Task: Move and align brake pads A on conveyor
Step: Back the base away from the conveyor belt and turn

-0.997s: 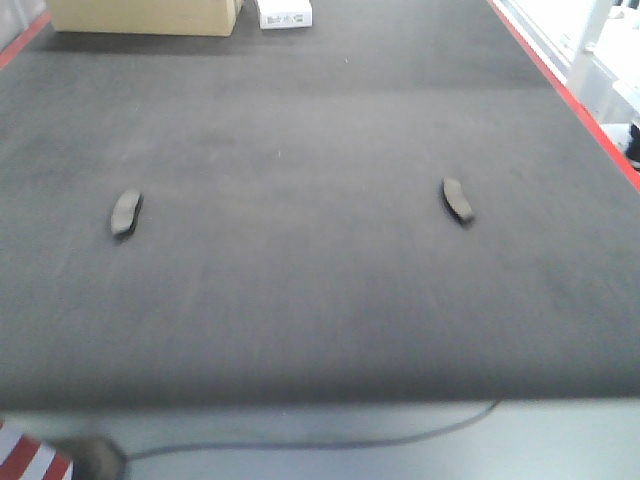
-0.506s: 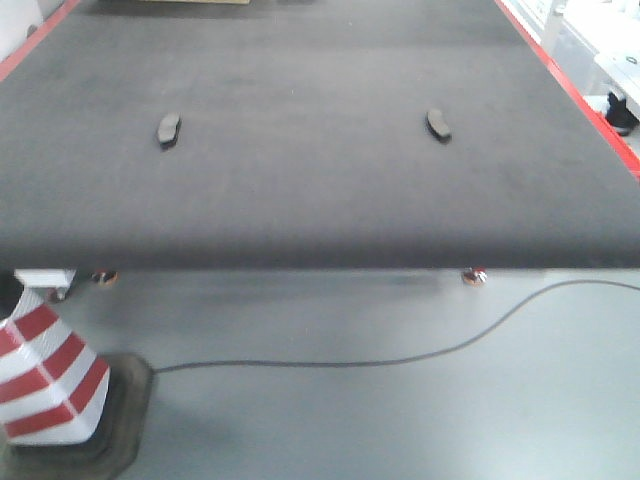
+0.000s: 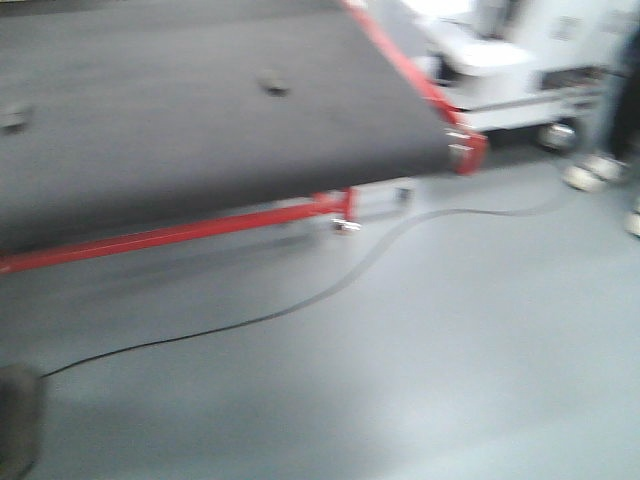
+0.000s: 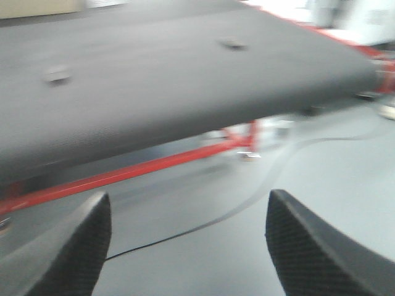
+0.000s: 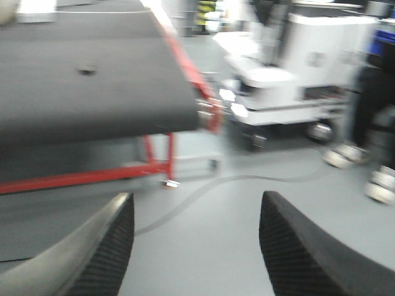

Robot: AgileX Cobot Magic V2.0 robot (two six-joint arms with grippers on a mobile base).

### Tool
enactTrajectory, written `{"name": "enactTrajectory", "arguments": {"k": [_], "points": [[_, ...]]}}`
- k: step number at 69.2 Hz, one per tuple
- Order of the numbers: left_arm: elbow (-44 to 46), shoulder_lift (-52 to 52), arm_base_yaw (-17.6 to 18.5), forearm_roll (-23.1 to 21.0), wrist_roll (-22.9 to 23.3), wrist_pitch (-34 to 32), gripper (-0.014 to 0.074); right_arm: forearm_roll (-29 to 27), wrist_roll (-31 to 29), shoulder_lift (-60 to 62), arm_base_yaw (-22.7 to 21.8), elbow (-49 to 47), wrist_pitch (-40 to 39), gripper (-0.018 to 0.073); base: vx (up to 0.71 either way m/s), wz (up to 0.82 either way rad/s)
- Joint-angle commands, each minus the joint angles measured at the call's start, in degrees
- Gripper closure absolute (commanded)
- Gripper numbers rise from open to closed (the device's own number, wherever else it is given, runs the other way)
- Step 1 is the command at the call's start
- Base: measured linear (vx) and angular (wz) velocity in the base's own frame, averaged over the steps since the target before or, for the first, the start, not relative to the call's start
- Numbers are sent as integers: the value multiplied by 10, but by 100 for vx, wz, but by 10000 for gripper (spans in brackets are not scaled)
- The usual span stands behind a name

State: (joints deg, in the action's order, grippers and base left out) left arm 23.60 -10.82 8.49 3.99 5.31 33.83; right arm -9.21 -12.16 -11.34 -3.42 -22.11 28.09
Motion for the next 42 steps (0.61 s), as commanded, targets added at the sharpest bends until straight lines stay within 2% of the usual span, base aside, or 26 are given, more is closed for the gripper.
{"name": "enactTrajectory", "arguments": {"k": [1, 21, 42], "points": [[13, -8, 3, -1, 3, -41, 83, -2, -5, -5, -3, -14, -44, 125, -25, -101], [13, -8, 3, -1, 3, -41, 83, -2, -5, -5, -3, -14, -44, 125, -26, -99], [13, -8, 3, -1, 3, -41, 83, -2, -5, -5, -3, -14, -43, 125, -23, -81]]}}
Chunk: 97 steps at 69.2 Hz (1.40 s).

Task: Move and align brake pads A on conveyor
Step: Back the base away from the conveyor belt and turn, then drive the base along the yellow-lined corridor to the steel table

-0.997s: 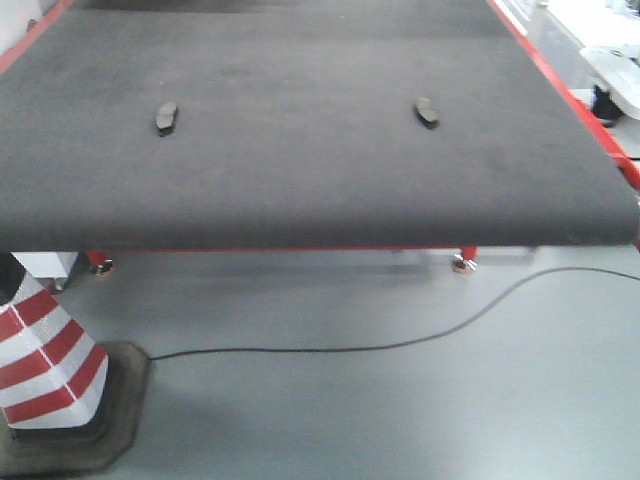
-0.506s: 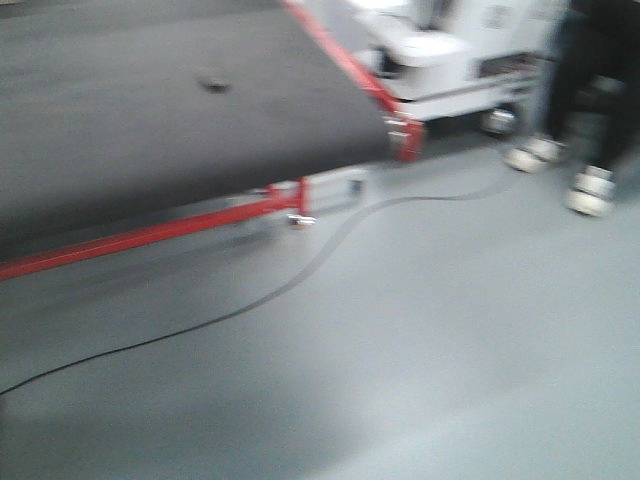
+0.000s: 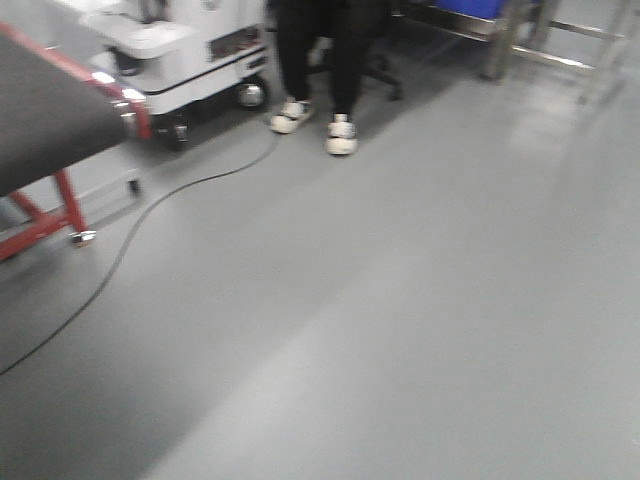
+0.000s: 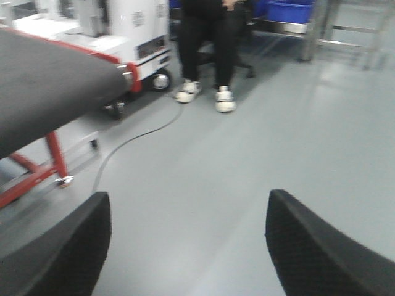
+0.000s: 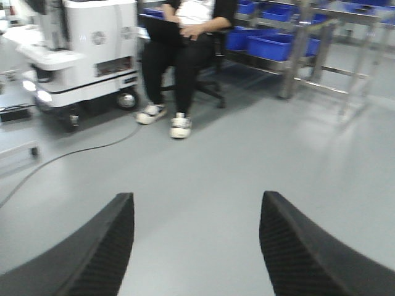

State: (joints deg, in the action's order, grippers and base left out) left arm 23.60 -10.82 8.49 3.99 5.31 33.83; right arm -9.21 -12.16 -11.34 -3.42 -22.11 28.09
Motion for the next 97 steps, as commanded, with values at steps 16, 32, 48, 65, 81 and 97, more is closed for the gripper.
{"name": "enactTrajectory", "arguments": {"k": [16, 32, 48, 65, 81, 97], "points": [[13, -8, 3, -1, 3, -41, 83, -2, -5, -5, -3, -14, -44, 125, -20, -79], [13, -8, 3, -1, 3, -41, 83, -2, -5, -5, -3, -14, -44, 125, -14, -80], [13, -8, 3, -1, 3, -41, 83, -2, -5, -5, -3, -14, -43, 125, -3, -91], [13, -8, 3, 0, 3, -41, 83, -2, -5, -5, -3, -14, -44, 125, 7, -84], [13, -8, 3, 0, 3, -41, 83, -2, -5, -5, -3, -14, -43, 125, 14, -40], [13, -8, 3, 0, 3, -41, 83, -2, -5, -5, -3, -14, -43, 125, 23, -6]]}}
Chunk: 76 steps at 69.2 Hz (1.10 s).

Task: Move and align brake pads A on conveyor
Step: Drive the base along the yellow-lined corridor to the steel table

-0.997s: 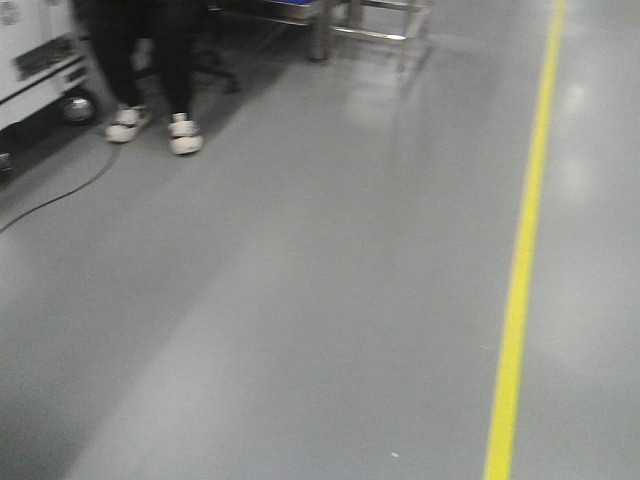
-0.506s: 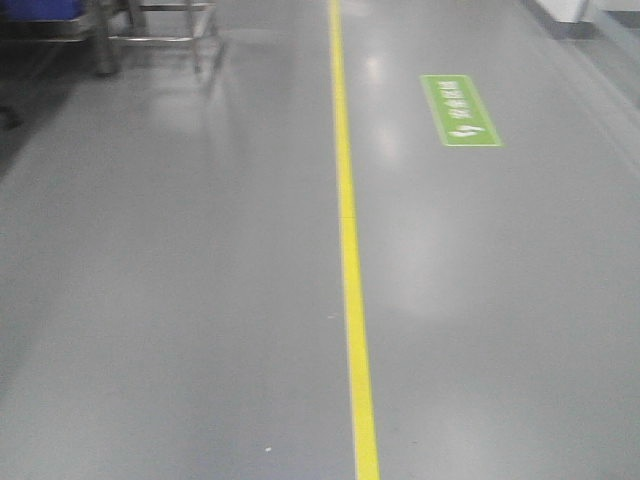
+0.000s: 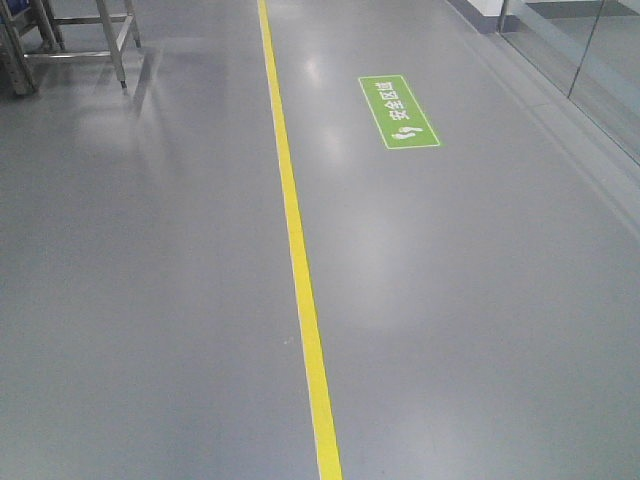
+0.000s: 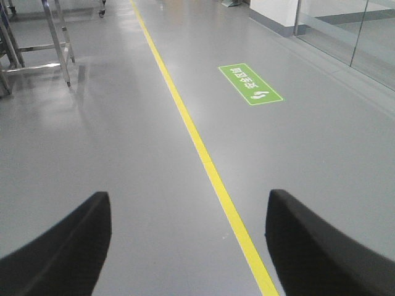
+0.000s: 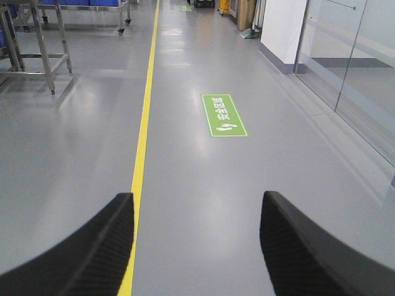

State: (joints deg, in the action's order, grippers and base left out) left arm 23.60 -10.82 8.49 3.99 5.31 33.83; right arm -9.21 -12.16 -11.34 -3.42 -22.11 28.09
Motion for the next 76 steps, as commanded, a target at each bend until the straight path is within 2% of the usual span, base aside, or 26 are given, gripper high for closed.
{"name": "enactTrajectory", "arguments": {"k": [1, 28, 76], "points": [[13, -8, 3, 0, 3, -41, 83, -2, -5, -5, -3, -14, -43, 125, 30, 7], [13, -8, 3, 0, 3, -41, 83, -2, -5, -5, -3, -14, -43, 125, 44, 19], [13, -8, 3, -1, 3, -41, 83, -2, -5, -5, -3, -14, -44, 125, 63, 9]]}}
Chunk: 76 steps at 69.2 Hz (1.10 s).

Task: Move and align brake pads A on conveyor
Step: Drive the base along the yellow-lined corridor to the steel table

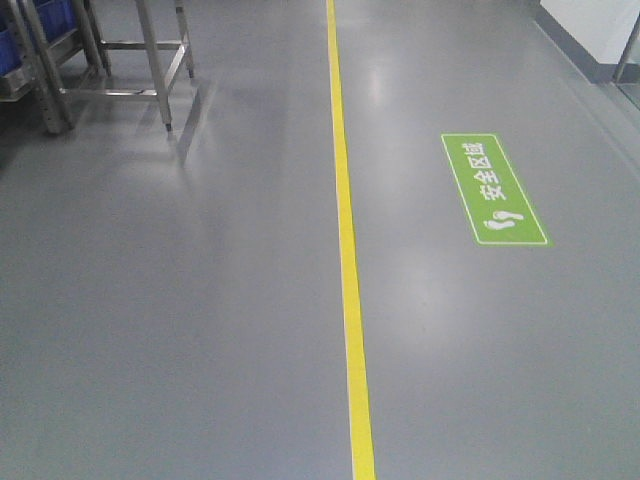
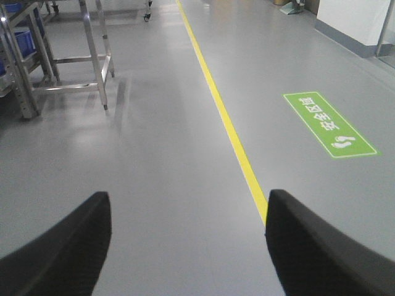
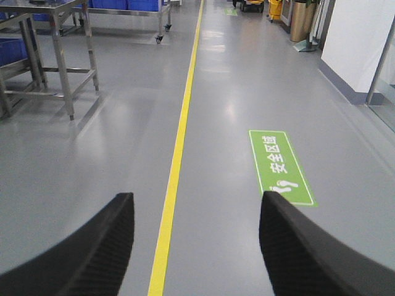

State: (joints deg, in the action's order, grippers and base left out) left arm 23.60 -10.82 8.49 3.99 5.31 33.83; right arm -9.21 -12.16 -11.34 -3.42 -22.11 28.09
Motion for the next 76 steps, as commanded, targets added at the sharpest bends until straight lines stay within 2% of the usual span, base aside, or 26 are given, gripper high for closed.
{"name": "enactTrajectory", "arguments": {"k": [1, 76], "points": [[13, -8, 3, -1, 3, -41, 83, -2, -5, -5, -3, -14, -44, 125, 69, -8], [13, -8, 3, -1, 3, -41, 83, -2, -5, -5, -3, -14, -44, 125, 77, -1]]}}
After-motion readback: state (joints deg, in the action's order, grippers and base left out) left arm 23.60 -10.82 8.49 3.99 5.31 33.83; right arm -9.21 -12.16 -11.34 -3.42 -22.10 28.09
